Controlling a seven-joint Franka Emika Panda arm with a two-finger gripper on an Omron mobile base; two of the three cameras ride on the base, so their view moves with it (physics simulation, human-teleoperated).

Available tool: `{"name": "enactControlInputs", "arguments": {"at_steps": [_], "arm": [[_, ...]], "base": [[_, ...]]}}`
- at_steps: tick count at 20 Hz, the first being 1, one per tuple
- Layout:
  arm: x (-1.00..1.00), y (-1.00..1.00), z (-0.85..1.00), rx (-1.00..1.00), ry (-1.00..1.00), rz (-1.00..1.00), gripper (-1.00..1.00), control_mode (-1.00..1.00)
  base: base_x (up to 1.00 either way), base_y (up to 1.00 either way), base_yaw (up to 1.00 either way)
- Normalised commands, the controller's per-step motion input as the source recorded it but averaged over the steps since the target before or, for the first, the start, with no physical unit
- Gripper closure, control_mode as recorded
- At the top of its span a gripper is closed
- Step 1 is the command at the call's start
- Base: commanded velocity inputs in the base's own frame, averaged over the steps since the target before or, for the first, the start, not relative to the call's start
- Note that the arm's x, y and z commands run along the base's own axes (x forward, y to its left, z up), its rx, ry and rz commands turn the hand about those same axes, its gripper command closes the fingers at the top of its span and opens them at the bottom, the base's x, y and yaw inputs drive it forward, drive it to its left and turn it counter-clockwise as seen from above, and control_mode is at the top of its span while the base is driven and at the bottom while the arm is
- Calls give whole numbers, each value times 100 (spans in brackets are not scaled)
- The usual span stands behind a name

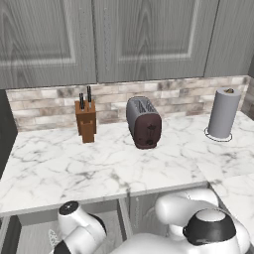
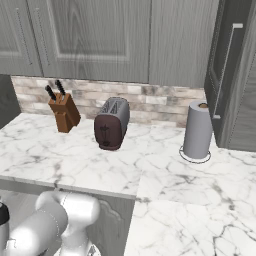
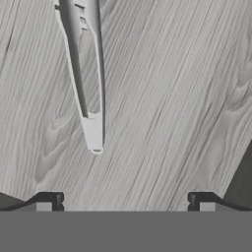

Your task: Take the tongs from the drawer on the left and place them on the dining counter next to the tray containing the hot dog.

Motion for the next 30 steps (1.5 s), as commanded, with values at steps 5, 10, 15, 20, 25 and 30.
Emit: {"name": "enactControlInputs", "arguments": {"at_steps": [5,10,15,20,25,30], "arm": [[22,22,-24,0,0,-1,-100,-100],[12,26,-34,0,0,-1,-100,-100],[1,32,-40,0,0,0,-100,-100],[1,30,-38,0,0,0,-100,-100],[2,9,-30,0,0,0,-100,-100],[0,-4,-15,0,0,0,-100,-100]], "base": [[0,0,0],[0,0,0],[0,0,0],[0,0,0],[0,0,0],[0,0,0]]}}
